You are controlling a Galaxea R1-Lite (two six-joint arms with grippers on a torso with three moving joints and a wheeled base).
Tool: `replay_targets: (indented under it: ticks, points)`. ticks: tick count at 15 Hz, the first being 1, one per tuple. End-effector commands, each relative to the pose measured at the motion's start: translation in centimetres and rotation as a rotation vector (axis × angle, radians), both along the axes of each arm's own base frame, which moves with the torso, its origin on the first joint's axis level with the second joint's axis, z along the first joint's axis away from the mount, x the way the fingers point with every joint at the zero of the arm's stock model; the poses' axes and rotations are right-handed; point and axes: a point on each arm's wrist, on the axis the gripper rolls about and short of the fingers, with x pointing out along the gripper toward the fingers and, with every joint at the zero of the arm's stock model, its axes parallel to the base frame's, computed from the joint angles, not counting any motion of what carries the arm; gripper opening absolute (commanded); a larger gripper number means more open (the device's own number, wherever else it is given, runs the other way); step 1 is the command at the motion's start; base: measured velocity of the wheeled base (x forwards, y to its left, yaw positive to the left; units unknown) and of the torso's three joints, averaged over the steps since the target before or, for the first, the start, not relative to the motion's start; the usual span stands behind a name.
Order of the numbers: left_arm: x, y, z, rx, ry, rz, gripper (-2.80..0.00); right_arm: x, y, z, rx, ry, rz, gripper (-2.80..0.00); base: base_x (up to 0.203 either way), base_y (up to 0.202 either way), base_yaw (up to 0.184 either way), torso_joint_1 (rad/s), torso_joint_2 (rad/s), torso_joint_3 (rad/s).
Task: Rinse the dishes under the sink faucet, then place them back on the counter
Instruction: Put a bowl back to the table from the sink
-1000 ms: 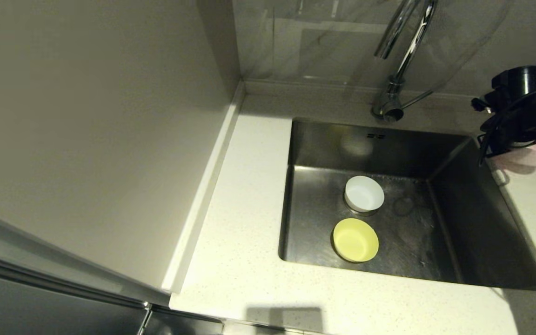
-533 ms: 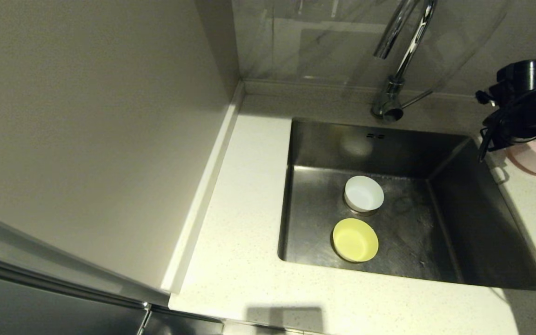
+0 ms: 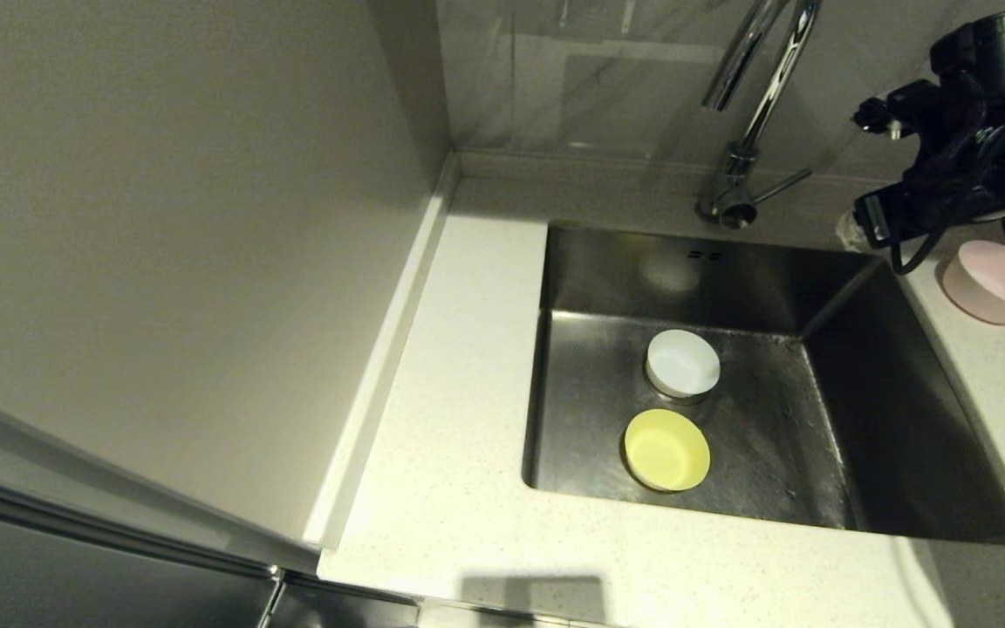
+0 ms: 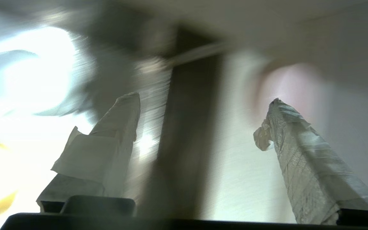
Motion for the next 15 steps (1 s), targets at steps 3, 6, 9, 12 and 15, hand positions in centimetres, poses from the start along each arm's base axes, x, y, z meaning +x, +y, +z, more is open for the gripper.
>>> replay_targets:
  ticks: [3,6,9,12,15]
  points:
    - [0.0,0.0,0.0,-0.001,-0.002,0.001,-2.8,-0.8,2.6,-2.6,0.23,0.194,0.047,0.0,0.0,0.0,0.0,0.0,0.0,0.0]
    - [0.0,0.0,0.0,-0.001,-0.002,0.001,-2.8,0.7,4.0,-6.3,0.407,0.293,-0.068,0.0,0.0,0.0,0.0,0.0,0.0,0.0]
    - [0.0,0.0,0.0,-0.001,-0.002,0.001,-2.8,3.1,6.2,-10.3,0.551,0.331,-0.195,0.0,0.0,0.0,0.0,0.0,0.0,0.0]
    - [0.0,0.0,0.0,-0.001,-0.002,0.001,-2.8,5.2,8.2,-14.8,0.593,0.364,-0.317,0.0,0.0,0.0,0.0,0.0,0.0,0.0]
    - [0.0,0.0,0.0,-0.001,-0.002,0.001,-2.8,6.6,9.1,-18.3,0.55,0.397,-0.356,0.0,0.0,0.0,0.0,0.0,0.0,0.0]
